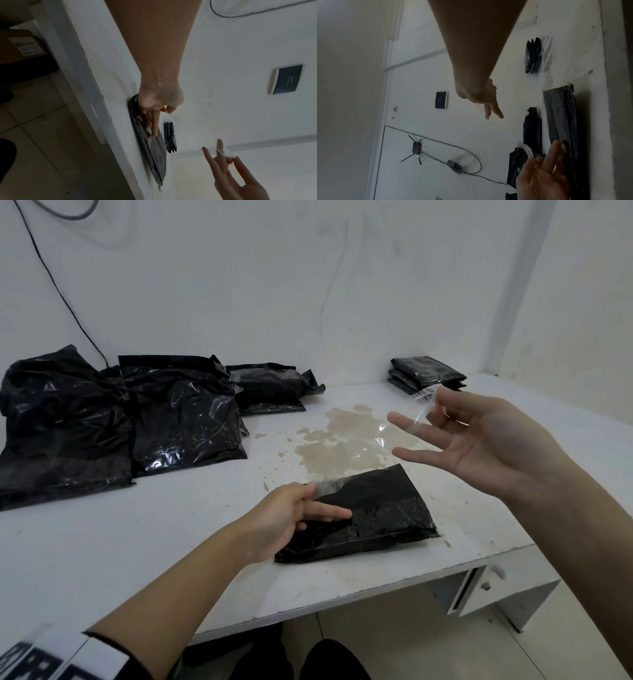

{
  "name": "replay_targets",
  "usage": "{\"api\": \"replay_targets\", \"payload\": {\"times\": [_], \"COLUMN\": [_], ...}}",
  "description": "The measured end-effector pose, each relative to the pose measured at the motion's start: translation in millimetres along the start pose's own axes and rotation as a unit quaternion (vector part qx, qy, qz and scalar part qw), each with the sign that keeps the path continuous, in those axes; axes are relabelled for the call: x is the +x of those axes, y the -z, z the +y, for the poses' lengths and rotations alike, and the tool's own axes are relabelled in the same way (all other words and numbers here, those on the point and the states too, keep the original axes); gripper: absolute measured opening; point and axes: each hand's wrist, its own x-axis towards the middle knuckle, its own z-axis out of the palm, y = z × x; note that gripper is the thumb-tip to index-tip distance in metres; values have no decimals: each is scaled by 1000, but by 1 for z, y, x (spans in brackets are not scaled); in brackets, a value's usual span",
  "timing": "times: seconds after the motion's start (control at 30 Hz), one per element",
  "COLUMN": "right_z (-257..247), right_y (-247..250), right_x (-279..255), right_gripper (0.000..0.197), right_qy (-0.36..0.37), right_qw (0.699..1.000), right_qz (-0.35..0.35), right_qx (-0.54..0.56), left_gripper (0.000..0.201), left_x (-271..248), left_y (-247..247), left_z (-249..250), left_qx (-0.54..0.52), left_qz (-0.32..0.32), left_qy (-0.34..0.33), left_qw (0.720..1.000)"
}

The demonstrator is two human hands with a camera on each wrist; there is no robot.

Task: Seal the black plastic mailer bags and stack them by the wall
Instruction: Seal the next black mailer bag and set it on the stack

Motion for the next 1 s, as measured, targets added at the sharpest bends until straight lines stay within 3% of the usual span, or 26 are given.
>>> {"api": "replay_targets", "payload": {"times": [0.2, 0.27, 0.33, 0.4, 0.73, 0.9, 1.0], "right_z": [0, 3, 8, 12, 46, 56, 60], "right_y": [16, 24, 32, 40, 66, 69, 67], "right_x": [-6, -7, -9, -10, -8, -3, -2], "right_gripper": [21, 21, 18, 14, 3, 7, 19], "right_qy": [-7, -16, -26, -35, -105, -124, -118], "right_qw": [1000, 999, 997, 995, 985, 976, 972], "right_qz": [28, 45, 65, 83, 109, 119, 124], "right_qx": [-11, -17, -26, -35, -84, -130, -163], "left_gripper": [66, 57, 30, 22, 24, 23, 37], "left_x": [-2, -2, 0, 1, 2, -1, -6], "left_y": [-1, -2, 0, 1, 5, 5, 6], "left_z": [-3, -3, -5, -6, -11, -10, -9], "left_qx": [-16, -51, -110, -144, -203, -194, -188], "left_qz": [18, 51, 84, 99, 113, 115, 113], "left_qy": [-18, -21, -19, -21, -35, -47, -69], "left_qw": [1000, 997, 990, 984, 972, 973, 973]}}
